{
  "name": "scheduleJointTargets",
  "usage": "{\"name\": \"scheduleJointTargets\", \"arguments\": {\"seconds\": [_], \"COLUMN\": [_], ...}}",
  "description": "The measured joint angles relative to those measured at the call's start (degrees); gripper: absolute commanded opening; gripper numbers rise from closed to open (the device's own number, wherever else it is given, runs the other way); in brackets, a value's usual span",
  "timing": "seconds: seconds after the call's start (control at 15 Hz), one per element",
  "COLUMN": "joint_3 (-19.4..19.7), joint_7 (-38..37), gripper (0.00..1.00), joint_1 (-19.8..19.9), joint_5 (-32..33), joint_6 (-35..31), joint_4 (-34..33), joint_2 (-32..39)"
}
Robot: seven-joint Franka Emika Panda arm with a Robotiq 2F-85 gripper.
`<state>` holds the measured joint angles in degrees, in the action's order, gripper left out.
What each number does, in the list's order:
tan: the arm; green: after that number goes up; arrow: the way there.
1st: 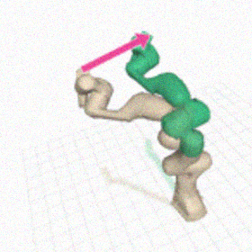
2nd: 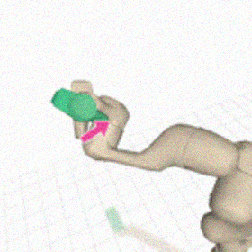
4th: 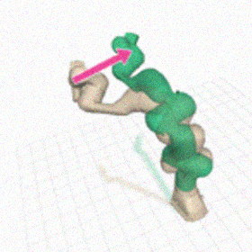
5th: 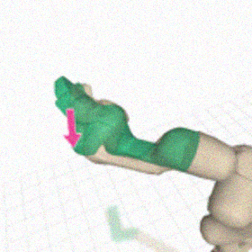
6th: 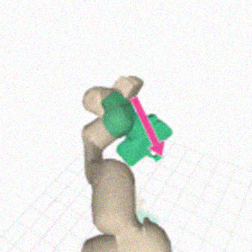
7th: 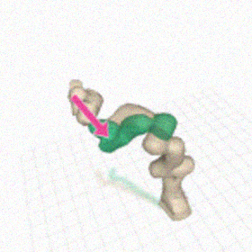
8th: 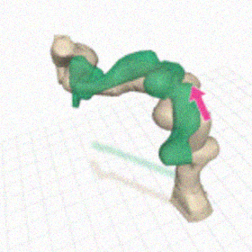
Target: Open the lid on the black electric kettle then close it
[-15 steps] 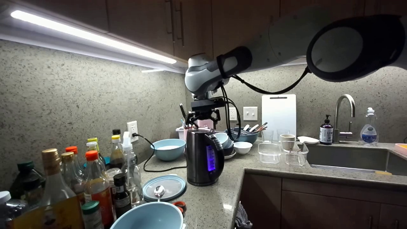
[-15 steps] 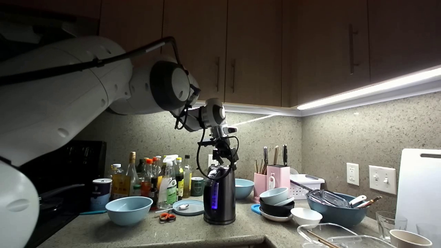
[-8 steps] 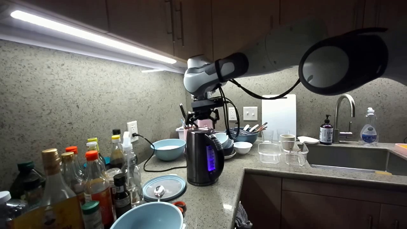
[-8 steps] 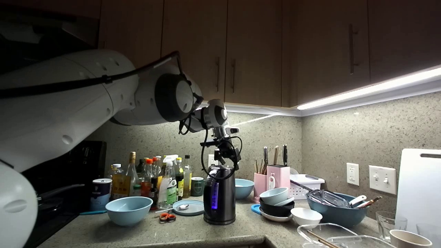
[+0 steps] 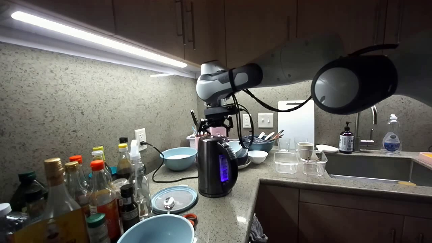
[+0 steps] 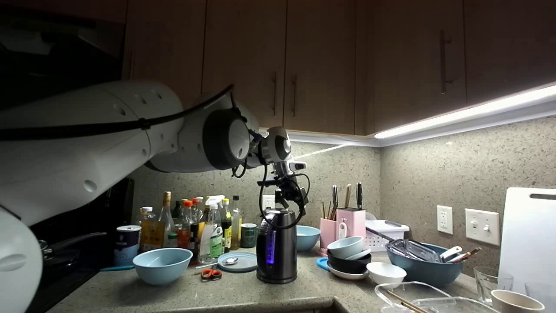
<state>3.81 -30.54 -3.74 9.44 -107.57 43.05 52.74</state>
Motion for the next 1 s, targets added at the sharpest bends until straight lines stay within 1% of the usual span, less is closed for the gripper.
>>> {"name": "scheduleJointTargets", "arguments": {"seconds": [0.4, 0.67, 1.0], "joint_3": [0.5, 0.9, 0.9], "joint_7": [-0.1, -0.3, -0.3], "gripper": [1.00, 1.00, 1.00], "joint_1": [-0.9, -2.5, -3.9], "joint_5": [0.2, 0.2, 0.2], "joint_6": [4.5, 7.5, 10.1], "joint_4": [-4.1, -6.1, -6.3], "joint_2": [-0.3, -3.0, -6.8]}}
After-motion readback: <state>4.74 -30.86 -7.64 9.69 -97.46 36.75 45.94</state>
